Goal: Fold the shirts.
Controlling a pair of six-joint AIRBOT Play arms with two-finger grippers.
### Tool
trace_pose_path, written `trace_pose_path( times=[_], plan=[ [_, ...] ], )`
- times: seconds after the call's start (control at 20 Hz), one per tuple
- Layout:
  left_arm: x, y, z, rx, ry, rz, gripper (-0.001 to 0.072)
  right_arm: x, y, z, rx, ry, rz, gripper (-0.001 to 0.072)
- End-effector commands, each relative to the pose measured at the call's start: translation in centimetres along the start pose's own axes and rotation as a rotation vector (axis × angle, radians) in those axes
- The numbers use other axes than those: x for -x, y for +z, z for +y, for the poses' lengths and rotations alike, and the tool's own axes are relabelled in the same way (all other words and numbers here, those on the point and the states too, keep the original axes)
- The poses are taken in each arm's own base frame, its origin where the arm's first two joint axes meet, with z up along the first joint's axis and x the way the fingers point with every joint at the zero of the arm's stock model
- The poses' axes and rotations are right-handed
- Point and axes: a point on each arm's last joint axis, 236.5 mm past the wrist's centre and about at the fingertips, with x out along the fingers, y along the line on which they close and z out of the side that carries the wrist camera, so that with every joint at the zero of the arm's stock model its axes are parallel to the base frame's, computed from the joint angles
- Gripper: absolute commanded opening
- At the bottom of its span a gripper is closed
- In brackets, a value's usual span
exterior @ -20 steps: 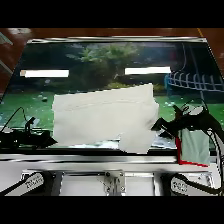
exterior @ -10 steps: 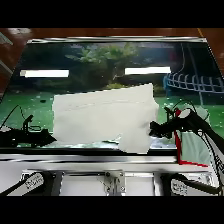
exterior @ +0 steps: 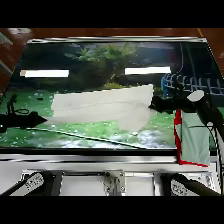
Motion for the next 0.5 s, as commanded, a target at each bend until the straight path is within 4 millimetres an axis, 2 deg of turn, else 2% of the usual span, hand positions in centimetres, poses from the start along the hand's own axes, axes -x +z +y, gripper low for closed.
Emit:
trace_pose_path(
  times=[0.0, 0.1, 0.25, 0.45],
  plan=[
    [0.7, 6.5, -2.5, -0.048, 0.011, -0.178, 0.0042, 1.6, 7.8, 2.5, -0.041, 0.051, -0.233, 0.0059],
    [-0.7, 8.6, -3.1, -0.054, 0.013, -0.193, 0.0042, 0.7, 10.5, 2.4, -0.062, 0.062, -0.278, 0.0059],
    [-3.7, 10.9, -3.0, -0.023, -0.002, -0.149, 0.0042, -1.8, 13.5, 1.5, -0.087, 0.063, -0.289, 0.0059],
    [-7.8, 11.8, -0.9, 0.078, -0.006, -0.075, 0.0044, -6.0, 15.1, -1.1, -0.122, 0.036, -0.260, 0.0061]
  ],
)
